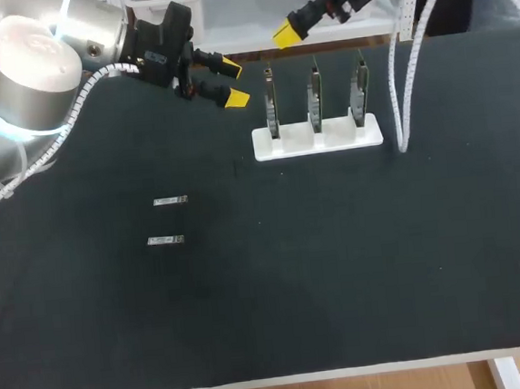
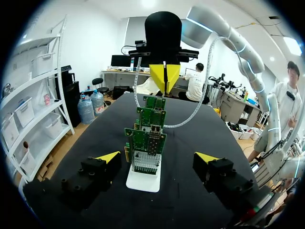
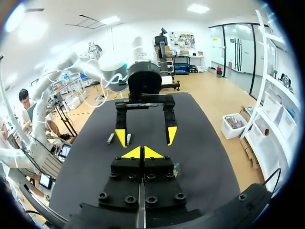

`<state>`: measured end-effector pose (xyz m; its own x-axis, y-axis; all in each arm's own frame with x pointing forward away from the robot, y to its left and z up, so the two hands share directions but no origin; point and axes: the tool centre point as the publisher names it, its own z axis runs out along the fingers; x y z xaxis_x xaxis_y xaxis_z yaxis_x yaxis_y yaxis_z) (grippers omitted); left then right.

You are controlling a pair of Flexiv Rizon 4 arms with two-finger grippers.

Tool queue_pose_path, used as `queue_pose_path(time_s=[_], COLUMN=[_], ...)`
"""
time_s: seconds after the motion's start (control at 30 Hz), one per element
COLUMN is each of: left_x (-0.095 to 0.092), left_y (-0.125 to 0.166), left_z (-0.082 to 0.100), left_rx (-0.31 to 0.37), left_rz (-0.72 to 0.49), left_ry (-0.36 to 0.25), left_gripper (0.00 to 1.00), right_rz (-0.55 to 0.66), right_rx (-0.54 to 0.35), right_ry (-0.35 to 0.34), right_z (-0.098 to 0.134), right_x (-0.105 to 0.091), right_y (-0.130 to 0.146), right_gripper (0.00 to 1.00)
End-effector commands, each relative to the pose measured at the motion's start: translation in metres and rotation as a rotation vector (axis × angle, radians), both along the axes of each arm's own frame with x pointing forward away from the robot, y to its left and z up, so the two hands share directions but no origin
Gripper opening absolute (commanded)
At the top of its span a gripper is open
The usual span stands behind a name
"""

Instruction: Pick up the optical module with the left hand, and insert it into the network port with the right hand.

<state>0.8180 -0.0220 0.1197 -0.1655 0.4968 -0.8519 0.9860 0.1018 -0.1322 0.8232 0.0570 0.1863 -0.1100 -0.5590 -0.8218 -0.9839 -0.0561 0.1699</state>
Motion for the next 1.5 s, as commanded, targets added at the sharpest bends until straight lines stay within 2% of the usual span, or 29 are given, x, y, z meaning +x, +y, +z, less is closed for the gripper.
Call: queue_pose_path(time_s=[0.03, 0.3, 0.6, 1.03, 1.5], left_x=[0.002, 0.002, 0.002, 0.002, 0.002], left_y=[-0.001, -0.001, -0.001, -0.001, -0.001], left_z=[0.001, 0.001, 0.001, 0.001, 0.001], left_rx=[0.005, 0.005, 0.005, 0.005, 0.005], left_rz=[-0.002, -0.002, -0.002, -0.002, -0.002], left_ry=[0.005, 0.005, 0.005, 0.005, 0.005], left_gripper=[1.0, 1.0, 1.0, 1.0, 1.0], right_rz=[0.507, 0.501, 0.518, 0.59, 0.637], right_rx=[0.079, 0.084, 0.067, 0.013, 0.011], right_ry=[0.349, 0.354, 0.407, 0.46, 0.5], right_z=[0.008, 0.016, 0.007, 0.001, -0.008], right_x=[0.0, -0.011, -0.015, -0.001, 0.011], right_y=[-0.02, -0.053, -0.072, -0.09, -0.094], right_gripper=[0.0, 0.0, 0.0, 0.0, 0.0])
